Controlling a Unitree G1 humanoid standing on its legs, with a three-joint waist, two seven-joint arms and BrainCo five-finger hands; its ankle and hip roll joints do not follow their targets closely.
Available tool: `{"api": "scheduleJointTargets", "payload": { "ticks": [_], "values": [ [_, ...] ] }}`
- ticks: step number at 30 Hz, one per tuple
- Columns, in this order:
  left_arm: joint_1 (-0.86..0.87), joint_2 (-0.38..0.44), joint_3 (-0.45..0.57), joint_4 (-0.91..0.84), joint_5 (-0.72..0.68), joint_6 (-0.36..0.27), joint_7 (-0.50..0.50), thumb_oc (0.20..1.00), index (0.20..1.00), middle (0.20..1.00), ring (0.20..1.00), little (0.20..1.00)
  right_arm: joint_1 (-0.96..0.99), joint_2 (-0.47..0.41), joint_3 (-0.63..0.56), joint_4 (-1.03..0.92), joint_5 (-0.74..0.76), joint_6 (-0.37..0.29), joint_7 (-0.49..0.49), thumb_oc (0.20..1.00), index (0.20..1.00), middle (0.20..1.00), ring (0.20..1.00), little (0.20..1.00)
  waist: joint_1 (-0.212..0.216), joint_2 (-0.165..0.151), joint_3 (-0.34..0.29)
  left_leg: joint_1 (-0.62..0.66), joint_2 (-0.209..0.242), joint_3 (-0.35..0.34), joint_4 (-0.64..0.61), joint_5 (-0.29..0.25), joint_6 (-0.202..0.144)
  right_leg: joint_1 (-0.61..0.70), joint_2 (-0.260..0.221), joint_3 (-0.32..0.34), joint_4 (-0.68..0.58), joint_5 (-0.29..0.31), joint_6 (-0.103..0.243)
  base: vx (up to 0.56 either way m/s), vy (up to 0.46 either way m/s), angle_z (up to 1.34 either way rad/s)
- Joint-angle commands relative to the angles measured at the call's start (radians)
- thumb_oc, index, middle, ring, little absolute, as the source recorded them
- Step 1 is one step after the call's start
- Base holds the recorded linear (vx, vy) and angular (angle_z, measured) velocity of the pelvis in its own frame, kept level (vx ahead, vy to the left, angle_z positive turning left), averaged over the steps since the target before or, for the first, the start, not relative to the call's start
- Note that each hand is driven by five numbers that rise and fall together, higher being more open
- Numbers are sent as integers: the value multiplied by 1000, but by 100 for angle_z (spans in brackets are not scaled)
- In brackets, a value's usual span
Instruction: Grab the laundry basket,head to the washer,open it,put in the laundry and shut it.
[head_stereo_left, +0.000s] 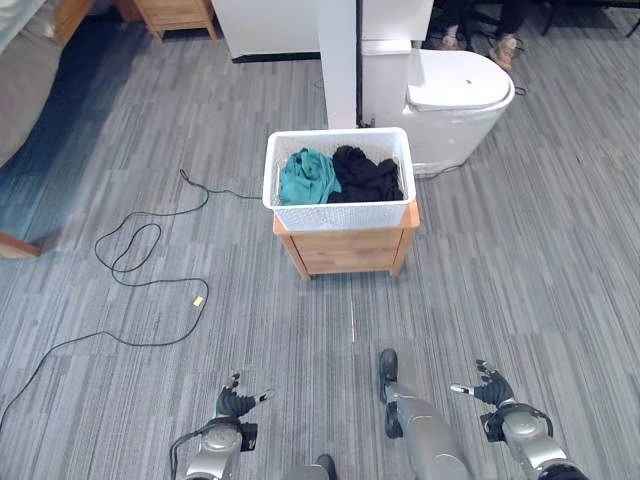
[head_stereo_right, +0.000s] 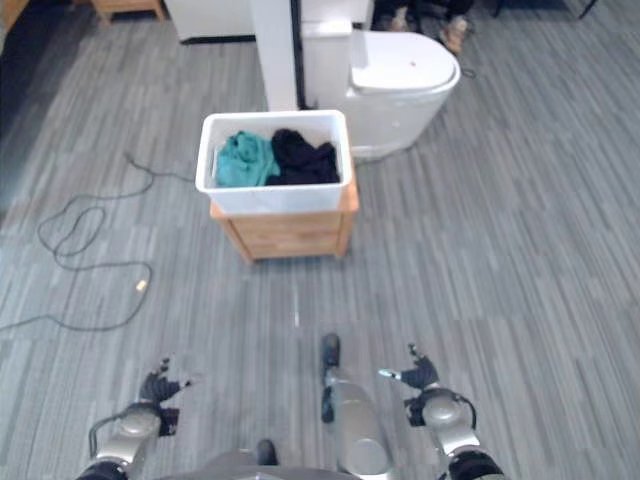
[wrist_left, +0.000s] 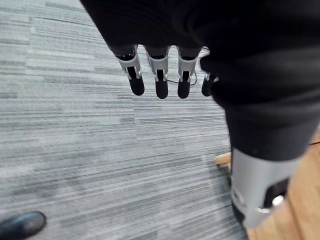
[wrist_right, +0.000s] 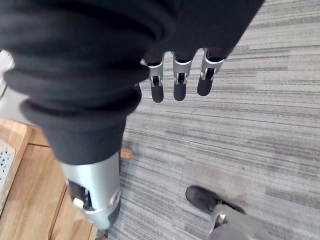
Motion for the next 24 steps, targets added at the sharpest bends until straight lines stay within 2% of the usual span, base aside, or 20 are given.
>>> {"api": "scheduleJointTargets", "payload": {
  "ticks": [1,3,4,6,7,8,10,11,13,15,17,18,22,24],
  "values": [
    [35,53,-7,-44,-4,-26,2,1000,1000,1000,1000,1000,34,-50,0,-87,5,-38,-5,1000,1000,1000,1000,1000,-20,-36,-55,-181,-80,89,208,-21,-1,109,-54,5,-125,-30,37,257,-120,86],
    [40,53,-5,-48,-5,-23,-4,1000,1000,1000,1000,1000,33,-57,-3,-83,9,-33,-4,1000,1000,1000,1000,1000,-15,-39,-69,-211,-47,112,260,15,-6,150,-43,-3,-135,-64,17,277,-112,11],
    [35,51,-6,-42,-11,-21,-4,1000,1000,1000,1000,1000,30,-58,2,-73,11,-31,-6,1000,1000,1000,1000,1000,-12,-43,-70,-235,-33,124,269,13,1,168,-42,-4,-137,-78,11,255,-70,-27],
    [34,49,-7,-25,-4,-16,-2,1000,1000,1000,1000,1000,29,-62,2,-68,13,-31,-11,1000,1000,1000,1000,1000,4,-56,-78,-280,-22,132,177,-31,28,217,-46,0,-158,-105,15,395,-32,-20],
    [36,50,-9,-29,-2,-17,-1,1000,1000,1000,1000,1000,31,-70,1,-71,9,-32,-16,1000,1000,1000,1000,1000,13,-53,-73,-326,-3,131,100,25,19,246,-44,-2,-171,-120,16,486,30,-30],
    [37,52,-3,-30,-11,-16,4,1000,1000,1000,1000,1000,30,-70,3,-70,12,-32,-25,1000,1000,1000,1000,1000,31,-46,-61,-374,16,129,30,104,5,277,-29,3,-172,-142,8,390,58,-36],
    [38,54,2,-16,-17,-13,10,1000,1000,1000,1000,1000,29,-63,8,-64,13,-31,-31,1000,1000,1000,1000,1000,52,-39,-51,-421,31,124,-35,184,-12,322,-8,21,-162,-180,-2,381,118,-28],
    [40,54,1,-13,-15,-12,10,1000,1000,1000,1000,1000,30,-62,7,-64,11,-31,-33,1000,1000,1000,1000,1000,55,-41,-51,-427,33,129,-36,192,-15,333,-6,27,-153,-193,-4,376,179,-21],
    [57,57,9,4,10,-9,1,1000,1000,1000,1000,1000,43,-50,3,-65,-10,-29,-22,1000,1000,1000,1000,1000,54,-43,-68,-385,17,146,-59,160,9,353,-20,45,-105,-222,15,357,264,-42],
    [55,65,12,-2,13,-10,4,1000,1000,1000,1000,1000,34,-42,9,-66,-25,-29,-20,1000,1000,1000,1000,1000,54,-50,-68,-379,6,156,-40,141,29,323,-34,61,-39,-220,31,192,240,-67],
    [36,88,24,-15,-5,-13,15,1000,1000,1000,1000,1000,2,-33,16,-83,-23,-33,-21,1000,1000,1000,1000,1000,57,-55,-55,-365,0,181,-20,112,56,234,-54,81,94,-204,58,86,198,-70],
    [33,93,30,-19,-14,-15,18,1000,1000,1000,1000,1000,-6,-32,18,-89,-23,-33,-22,1000,1000,1000,1000,1000,58,-56,-53,-356,-2,188,-22,104,60,207,-59,81,117,-196,63,59,122,-67],
    [26,114,39,-26,-24,-21,31,1000,1000,1000,1000,1000,-33,-52,25,-115,-34,-38,-32,1000,1000,1000,1000,1000,57,-53,-56,-307,-10,212,-43,79,65,174,-85,30,54,-161,61,85,14,-41],
    [37,119,43,-50,-19,-25,27,1000,1000,1000,1000,1000,-30,-62,19,-138,-40,-37,-31,1000,1000,1000,1000,1000,54,-57,-64,-300,-16,204,-41,79,66,194,-88,27,13,-150,64,84,-33,-11]
  ]
}}
